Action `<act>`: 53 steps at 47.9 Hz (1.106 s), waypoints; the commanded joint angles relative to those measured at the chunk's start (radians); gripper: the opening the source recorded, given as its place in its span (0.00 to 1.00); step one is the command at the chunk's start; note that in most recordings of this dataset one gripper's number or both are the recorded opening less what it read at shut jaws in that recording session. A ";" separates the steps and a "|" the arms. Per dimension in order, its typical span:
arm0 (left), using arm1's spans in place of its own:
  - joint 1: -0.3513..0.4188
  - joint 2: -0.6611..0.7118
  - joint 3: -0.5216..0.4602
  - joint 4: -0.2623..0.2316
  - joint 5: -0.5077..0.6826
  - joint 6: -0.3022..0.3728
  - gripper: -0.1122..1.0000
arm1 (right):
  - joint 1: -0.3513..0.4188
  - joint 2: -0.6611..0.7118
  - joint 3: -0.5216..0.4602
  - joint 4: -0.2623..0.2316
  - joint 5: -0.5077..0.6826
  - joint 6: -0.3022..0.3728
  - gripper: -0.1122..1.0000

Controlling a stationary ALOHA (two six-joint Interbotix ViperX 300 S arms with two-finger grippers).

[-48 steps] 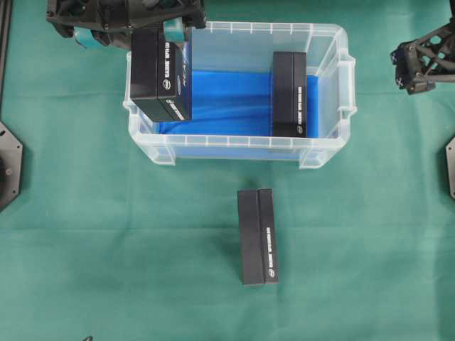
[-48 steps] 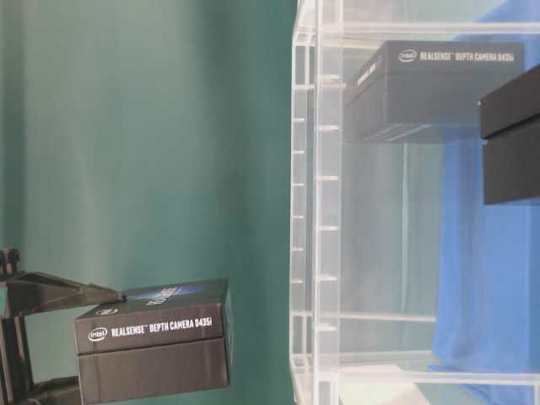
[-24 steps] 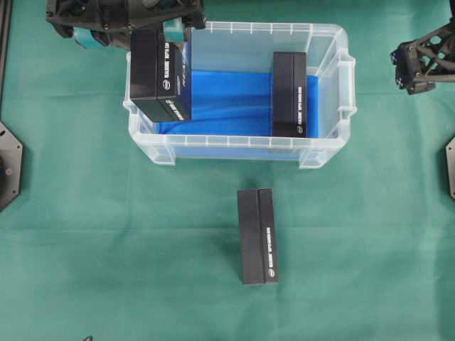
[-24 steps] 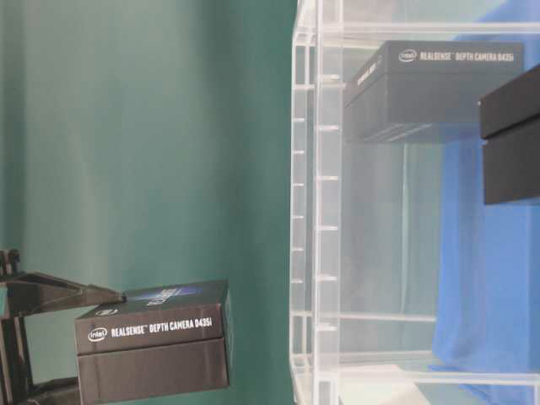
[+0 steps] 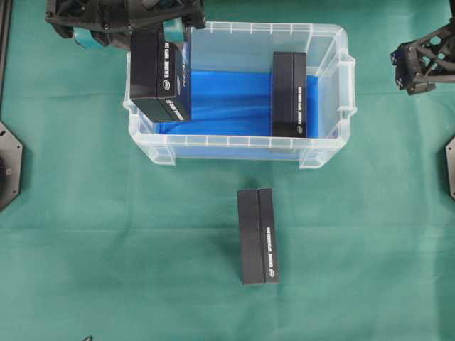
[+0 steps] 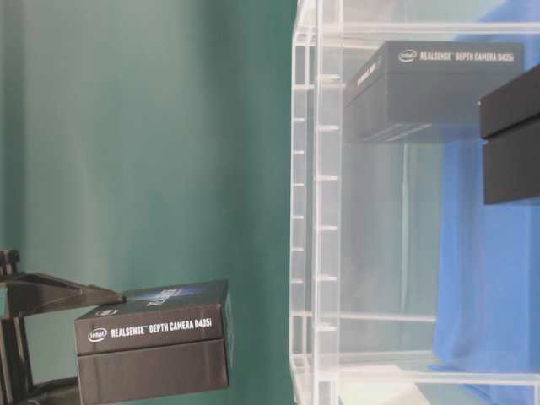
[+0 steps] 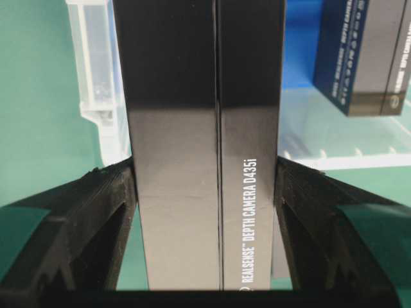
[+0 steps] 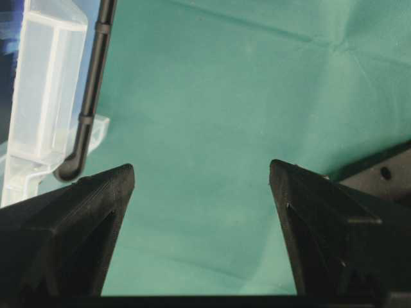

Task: Take out the box from the case.
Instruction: 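Lift the left black boxes up out of the case, then carry the held boxes forward to the left of the placed pair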

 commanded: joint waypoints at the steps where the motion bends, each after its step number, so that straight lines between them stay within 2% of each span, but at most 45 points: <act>1: -0.002 -0.025 -0.025 0.005 -0.003 0.003 0.65 | 0.003 -0.006 -0.008 -0.002 -0.002 0.002 0.85; 21: -0.008 -0.025 -0.025 0.003 -0.003 0.003 0.65 | 0.005 -0.008 -0.009 0.000 -0.002 0.002 0.85; 30: -0.052 -0.028 -0.015 0.005 -0.002 -0.011 0.65 | 0.008 -0.006 -0.009 0.000 -0.002 0.002 0.85; 35: -0.103 -0.032 -0.003 0.003 -0.002 -0.018 0.65 | 0.008 -0.006 -0.009 0.000 -0.002 0.000 0.85; 39: -0.150 -0.037 0.006 0.003 -0.002 -0.058 0.65 | 0.011 -0.006 -0.009 0.000 -0.002 0.000 0.85; 43: -0.204 -0.041 0.018 0.003 -0.002 -0.133 0.65 | 0.012 -0.008 -0.009 0.000 -0.002 0.000 0.85; 53: -0.333 -0.043 0.035 0.003 -0.002 -0.273 0.65 | 0.020 -0.008 -0.008 0.000 0.000 -0.003 0.85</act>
